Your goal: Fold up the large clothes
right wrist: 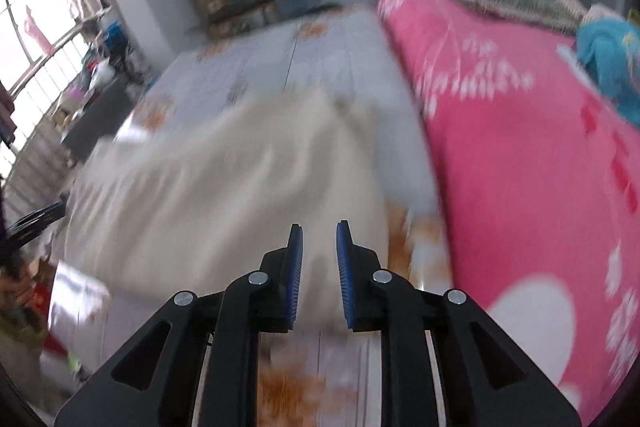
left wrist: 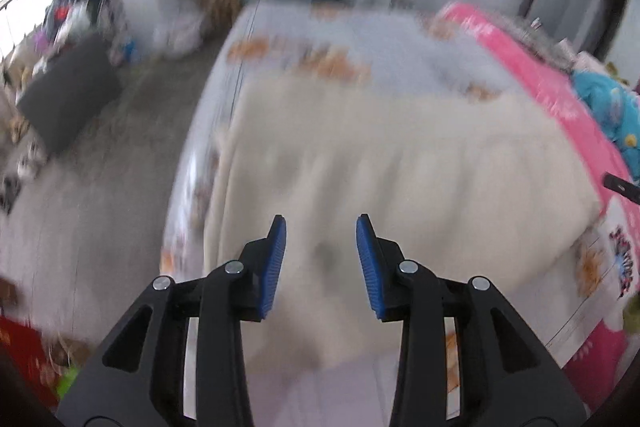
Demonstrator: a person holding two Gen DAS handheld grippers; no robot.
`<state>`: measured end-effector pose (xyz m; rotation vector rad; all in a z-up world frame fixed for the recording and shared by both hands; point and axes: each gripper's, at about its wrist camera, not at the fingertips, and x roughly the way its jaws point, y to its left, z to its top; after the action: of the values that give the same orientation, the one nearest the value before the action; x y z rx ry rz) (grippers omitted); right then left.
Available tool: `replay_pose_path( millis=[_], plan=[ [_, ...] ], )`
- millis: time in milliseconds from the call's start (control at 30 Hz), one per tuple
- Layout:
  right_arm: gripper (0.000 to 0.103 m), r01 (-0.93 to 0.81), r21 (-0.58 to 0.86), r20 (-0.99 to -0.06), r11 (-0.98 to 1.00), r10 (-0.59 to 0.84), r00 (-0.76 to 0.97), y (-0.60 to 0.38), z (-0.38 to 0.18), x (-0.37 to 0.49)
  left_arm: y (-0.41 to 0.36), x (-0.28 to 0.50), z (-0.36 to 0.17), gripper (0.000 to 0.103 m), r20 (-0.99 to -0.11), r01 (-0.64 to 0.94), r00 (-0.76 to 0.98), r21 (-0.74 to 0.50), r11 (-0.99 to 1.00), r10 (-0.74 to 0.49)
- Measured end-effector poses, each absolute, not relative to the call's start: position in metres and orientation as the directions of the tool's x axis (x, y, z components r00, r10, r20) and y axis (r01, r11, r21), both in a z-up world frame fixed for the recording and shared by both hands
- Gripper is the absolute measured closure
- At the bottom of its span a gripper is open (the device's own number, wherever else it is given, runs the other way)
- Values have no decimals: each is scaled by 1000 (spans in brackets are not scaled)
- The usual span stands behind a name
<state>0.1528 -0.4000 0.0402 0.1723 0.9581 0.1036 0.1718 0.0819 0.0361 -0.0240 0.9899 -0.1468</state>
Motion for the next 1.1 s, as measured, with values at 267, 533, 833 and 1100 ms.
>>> replay_pose_path(
  millis=[267,533,833,1100],
  plan=[
    [83,85,143,-823,986,70,564,-408,37,128,98,142,46,61,-790,74,593,-135,988,-152],
    [42,4,90,-842,996,74,534,-356,2,146,59,138,13,26,-826,116,561,18,993,-50],
    [20,18,84,-761,996,52,647,-297,58,82,46,71,79,12,-740,142,658,-63,988,-141],
    [7,9,74,-736,997,49,676,-255,72,30,20,24,103,8,-716,126,680,-101,987,-160]
  ],
)
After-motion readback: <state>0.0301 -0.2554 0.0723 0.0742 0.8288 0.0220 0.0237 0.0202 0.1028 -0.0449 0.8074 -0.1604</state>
